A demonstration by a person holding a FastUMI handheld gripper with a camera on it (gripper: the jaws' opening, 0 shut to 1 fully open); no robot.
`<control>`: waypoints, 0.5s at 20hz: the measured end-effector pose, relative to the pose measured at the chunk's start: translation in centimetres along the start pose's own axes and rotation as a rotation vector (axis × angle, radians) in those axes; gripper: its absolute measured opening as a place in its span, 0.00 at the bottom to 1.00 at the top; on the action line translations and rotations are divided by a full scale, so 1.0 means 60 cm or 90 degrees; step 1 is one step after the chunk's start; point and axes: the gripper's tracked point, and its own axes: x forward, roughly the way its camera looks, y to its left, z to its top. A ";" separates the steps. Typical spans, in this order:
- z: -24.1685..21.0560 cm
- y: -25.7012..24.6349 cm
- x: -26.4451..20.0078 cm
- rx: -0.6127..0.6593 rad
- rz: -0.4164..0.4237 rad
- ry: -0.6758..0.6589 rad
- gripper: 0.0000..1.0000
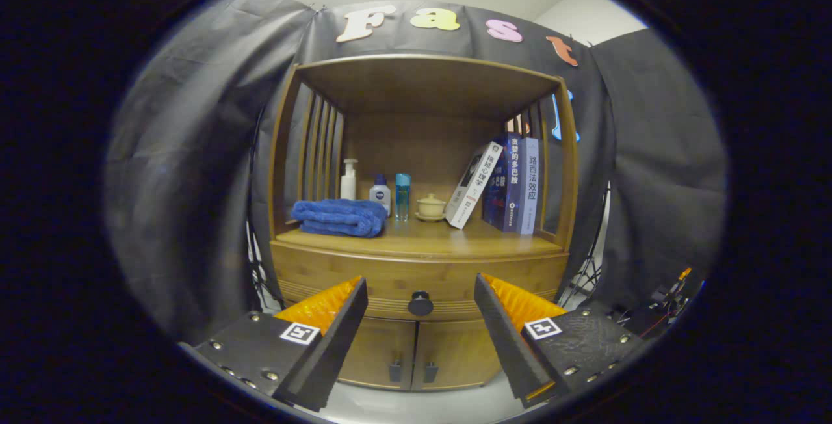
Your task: Pull open the drawer, take out the items inside it, and place them on the countertop above the cabinet.
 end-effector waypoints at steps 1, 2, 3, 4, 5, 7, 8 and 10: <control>-0.015 -0.005 0.020 0.011 -0.003 0.007 0.99; -0.027 -0.007 0.031 0.024 -0.003 0.012 0.99; -0.036 -0.012 0.047 0.032 -0.004 0.008 0.99; -0.044 -0.022 0.066 0.032 -0.012 0.000 0.99; -0.061 -0.028 0.087 0.029 -0.017 0.003 0.99; -0.106 -0.025 0.126 0.040 -0.009 0.036 0.99; -0.126 -0.022 0.137 0.048 -0.002 0.062 0.99; -0.149 -0.013 0.170 0.055 0.007 0.068 0.99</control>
